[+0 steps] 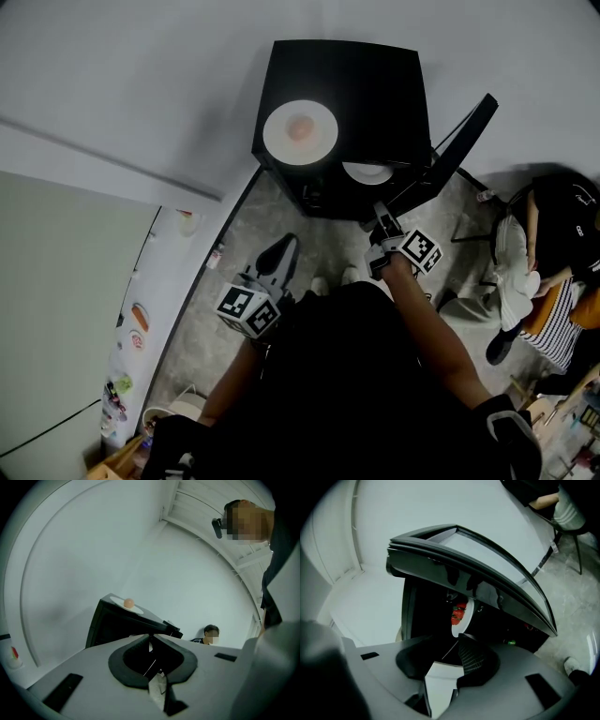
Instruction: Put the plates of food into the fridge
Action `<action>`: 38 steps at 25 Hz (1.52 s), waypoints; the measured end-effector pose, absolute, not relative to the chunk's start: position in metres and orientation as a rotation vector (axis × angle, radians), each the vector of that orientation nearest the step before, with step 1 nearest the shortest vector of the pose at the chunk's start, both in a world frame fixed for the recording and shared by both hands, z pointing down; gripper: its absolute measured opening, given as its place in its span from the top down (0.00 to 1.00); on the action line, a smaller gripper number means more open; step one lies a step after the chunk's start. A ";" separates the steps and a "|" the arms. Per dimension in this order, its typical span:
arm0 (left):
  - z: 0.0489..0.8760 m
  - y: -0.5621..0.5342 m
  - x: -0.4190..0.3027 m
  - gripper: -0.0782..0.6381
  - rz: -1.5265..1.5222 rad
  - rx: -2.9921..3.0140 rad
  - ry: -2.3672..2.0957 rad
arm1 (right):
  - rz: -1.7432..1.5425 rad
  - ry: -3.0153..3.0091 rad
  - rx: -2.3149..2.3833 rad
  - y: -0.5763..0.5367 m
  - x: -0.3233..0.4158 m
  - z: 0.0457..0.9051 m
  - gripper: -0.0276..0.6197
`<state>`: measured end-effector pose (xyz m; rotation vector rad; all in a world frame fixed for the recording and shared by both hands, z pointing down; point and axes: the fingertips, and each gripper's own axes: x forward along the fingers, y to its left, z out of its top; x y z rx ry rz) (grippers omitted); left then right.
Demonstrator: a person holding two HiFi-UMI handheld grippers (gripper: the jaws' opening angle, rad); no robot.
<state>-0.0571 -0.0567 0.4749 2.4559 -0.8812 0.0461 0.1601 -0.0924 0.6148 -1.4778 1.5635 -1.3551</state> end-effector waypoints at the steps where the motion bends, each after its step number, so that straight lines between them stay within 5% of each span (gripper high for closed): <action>1: 0.475 -0.056 -0.057 0.84 0.045 2.457 -0.885 | -1.333 1.600 -1.478 -0.090 0.159 0.608 0.74; 9: 0.475 -0.057 -0.059 0.84 0.062 2.470 -0.894 | -1.147 1.887 -1.464 -0.076 0.144 0.564 0.86; 27: 0.470 -0.049 -0.058 0.86 0.100 2.516 -0.909 | -0.614 2.435 -1.436 -0.038 0.092 0.469 0.88; 38: 0.454 -0.042 -0.063 0.86 -0.006 2.578 -0.925 | -0.576 2.513 -1.355 -0.023 0.070 0.457 0.88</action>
